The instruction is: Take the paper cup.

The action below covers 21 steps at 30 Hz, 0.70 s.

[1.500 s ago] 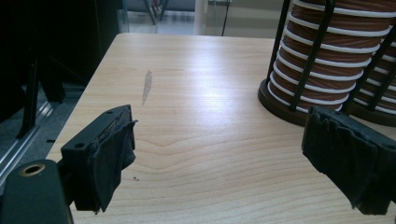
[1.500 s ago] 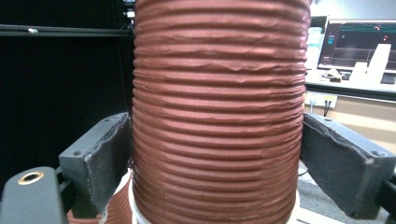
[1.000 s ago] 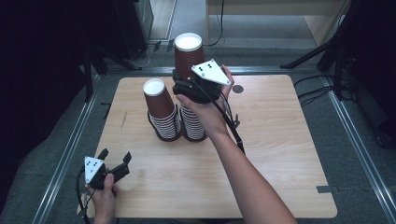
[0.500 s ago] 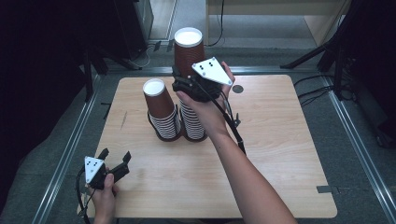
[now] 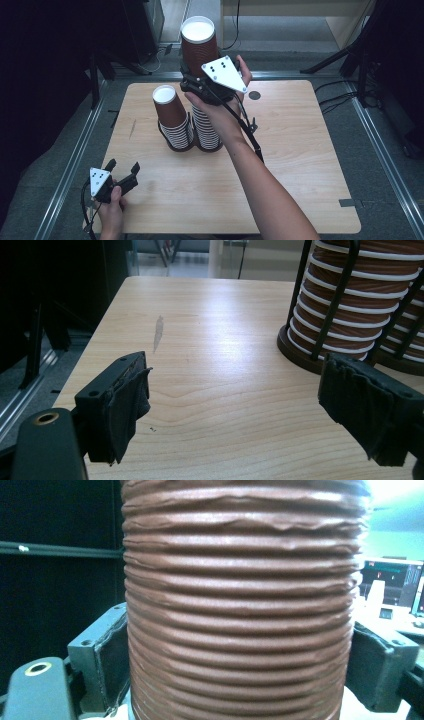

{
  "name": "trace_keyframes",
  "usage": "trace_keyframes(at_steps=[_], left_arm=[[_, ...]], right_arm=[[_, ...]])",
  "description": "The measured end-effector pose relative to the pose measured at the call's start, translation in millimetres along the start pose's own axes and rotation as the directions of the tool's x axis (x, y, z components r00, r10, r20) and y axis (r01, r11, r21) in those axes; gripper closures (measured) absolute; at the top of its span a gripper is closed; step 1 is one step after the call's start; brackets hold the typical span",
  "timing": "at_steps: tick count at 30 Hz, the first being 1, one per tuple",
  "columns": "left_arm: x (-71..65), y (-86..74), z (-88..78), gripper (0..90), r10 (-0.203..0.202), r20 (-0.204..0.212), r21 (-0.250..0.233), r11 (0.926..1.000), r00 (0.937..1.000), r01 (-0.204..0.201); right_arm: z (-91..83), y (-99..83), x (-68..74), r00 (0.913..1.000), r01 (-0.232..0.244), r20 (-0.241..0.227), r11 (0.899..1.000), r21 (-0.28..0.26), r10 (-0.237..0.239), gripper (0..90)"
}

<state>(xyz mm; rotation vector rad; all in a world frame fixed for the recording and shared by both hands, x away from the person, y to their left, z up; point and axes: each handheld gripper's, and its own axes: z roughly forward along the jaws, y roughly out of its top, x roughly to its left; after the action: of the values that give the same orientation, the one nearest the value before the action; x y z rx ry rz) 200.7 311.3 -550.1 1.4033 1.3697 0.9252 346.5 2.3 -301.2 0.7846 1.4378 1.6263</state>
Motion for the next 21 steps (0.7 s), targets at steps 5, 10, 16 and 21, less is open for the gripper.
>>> trace_keyframes(at_steps=[5,10,16,21], left_arm=[[-0.3,0.0,0.2,13.0,0.000,-0.001,-0.001,1.0000,1.0000,0.000],[-0.6,0.0,0.0,13.0,0.002,-0.006,-0.002,1.0000,1.0000,-0.002],[-0.6,0.1,0.1,13.0,0.002,-0.007,-0.002,1.0000,1.0000,-0.002],[-0.4,0.1,0.0,13.0,-0.005,-0.010,-0.007,1.0000,0.9999,0.005]], right_arm=[[-2.9,6.6,-1.8,0.9999,-0.011,0.011,0.999,-0.037,0.012,13.4],[-6.5,13.1,-2.8,0.9998,0.003,0.021,0.996,-0.090,-0.002,13.2],[-12.5,21.0,-4.3,0.9992,0.026,0.034,0.990,-0.142,-0.022,13.2],[-16.5,25.9,-6.0,0.9988,0.031,0.042,0.986,-0.164,-0.025,13.2]])
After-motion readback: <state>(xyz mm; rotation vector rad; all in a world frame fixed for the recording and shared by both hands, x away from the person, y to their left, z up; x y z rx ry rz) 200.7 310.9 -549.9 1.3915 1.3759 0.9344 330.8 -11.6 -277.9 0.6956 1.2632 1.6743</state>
